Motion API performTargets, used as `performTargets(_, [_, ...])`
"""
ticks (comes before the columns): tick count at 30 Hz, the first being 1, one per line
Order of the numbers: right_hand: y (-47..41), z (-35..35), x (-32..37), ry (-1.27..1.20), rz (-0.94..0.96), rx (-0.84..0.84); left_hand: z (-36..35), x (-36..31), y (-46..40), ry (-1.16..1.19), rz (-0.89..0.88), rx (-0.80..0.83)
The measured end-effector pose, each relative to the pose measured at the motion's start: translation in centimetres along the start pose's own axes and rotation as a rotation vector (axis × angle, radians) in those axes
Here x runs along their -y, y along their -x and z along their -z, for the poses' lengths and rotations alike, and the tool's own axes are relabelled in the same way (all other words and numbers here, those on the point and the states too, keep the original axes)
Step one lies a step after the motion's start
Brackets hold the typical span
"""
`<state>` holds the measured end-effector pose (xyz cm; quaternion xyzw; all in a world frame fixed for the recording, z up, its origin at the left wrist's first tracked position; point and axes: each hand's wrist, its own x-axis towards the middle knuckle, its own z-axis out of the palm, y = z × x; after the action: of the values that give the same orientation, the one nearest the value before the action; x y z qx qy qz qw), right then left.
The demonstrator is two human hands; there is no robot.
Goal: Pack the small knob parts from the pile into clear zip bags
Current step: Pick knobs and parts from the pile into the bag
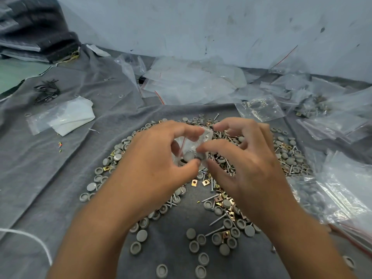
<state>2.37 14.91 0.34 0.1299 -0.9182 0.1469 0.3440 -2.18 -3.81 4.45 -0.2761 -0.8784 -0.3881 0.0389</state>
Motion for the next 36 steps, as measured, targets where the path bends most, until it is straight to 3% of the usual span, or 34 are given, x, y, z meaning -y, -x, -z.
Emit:
performTargets(6, [-0.6,1.1,0.2,0.015,-0.064,-0.082,0.3,-0.6,0.3,0.041,0.053,-0.029])
performTargets(11, [-0.9,1.2,1.1,0.023,-0.065,-0.079,0.4,-1.5,0.4,-0.077,0.061,-0.085])
performTargets(15, [-1.0,1.0,1.9,-0.121,-0.017,-0.132,0.9,-1.7,0.3,-0.146,0.041,-0.118])
performTargets(18, [-0.8,0.4,2.1,-0.301,-0.112,-0.209,1.4,-1.1,0.3,-0.139,0.059,-0.246])
performTargets(20, [-0.3,-0.6,2.2,-0.335,-0.218,-0.091,1.7,-0.5,0.4,-0.159,0.069,-0.319])
performTargets(23, [1.4,-3.0,3.0,-0.240,-0.226,0.392,2.0,-0.1,0.4,-0.233,0.072,-0.374])
performTargets(25, [2.3,-4.7,3.7,-0.224,-0.175,0.562,1.7,0.2,0.2,-0.250,0.071,-0.387])
performTargets(31, [2.1,-6.7,4.4,-0.135,-0.072,0.519,-0.5,1.4,-0.6,-0.188,0.070,-0.375])
performTargets(36, [2.3,-6.3,3.9,-0.232,-0.080,0.549,-1.3,2.3,-0.9,-0.182,0.033,-0.311])
